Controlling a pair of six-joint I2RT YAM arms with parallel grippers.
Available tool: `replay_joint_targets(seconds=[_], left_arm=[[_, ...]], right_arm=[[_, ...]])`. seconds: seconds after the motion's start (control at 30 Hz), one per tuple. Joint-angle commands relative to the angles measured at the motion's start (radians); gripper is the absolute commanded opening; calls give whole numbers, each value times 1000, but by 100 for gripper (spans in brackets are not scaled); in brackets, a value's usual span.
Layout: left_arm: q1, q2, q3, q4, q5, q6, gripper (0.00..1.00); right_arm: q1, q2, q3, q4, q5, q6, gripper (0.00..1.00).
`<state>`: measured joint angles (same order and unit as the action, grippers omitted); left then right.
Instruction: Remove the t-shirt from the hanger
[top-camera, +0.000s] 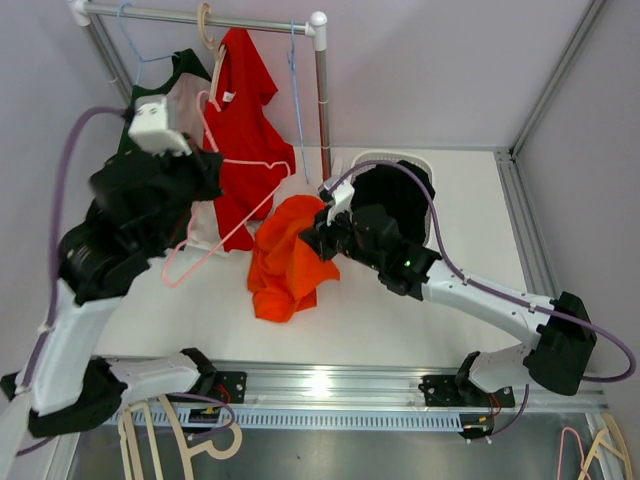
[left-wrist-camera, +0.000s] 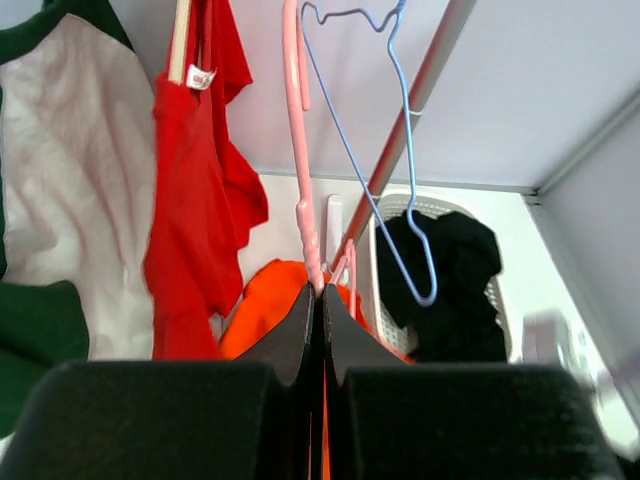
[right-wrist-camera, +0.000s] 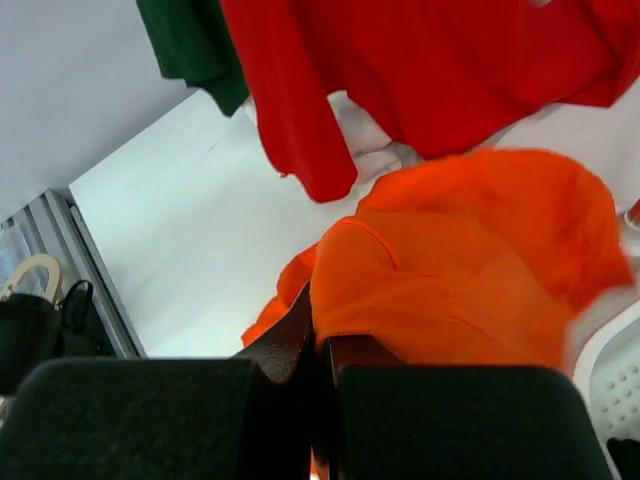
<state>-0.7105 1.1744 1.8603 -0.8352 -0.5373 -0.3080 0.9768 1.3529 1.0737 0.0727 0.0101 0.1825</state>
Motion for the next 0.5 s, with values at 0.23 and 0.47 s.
replay_joint_targets(seconds=[0.23, 0.47], left_arm=[[92, -163, -145, 39, -17, 69, 1], [137, -134, -219, 264, 108, 164, 1]], right_arm=[[37, -171, 116, -134, -44, 25, 0], [28, -285, 362, -278, 134, -78, 0]])
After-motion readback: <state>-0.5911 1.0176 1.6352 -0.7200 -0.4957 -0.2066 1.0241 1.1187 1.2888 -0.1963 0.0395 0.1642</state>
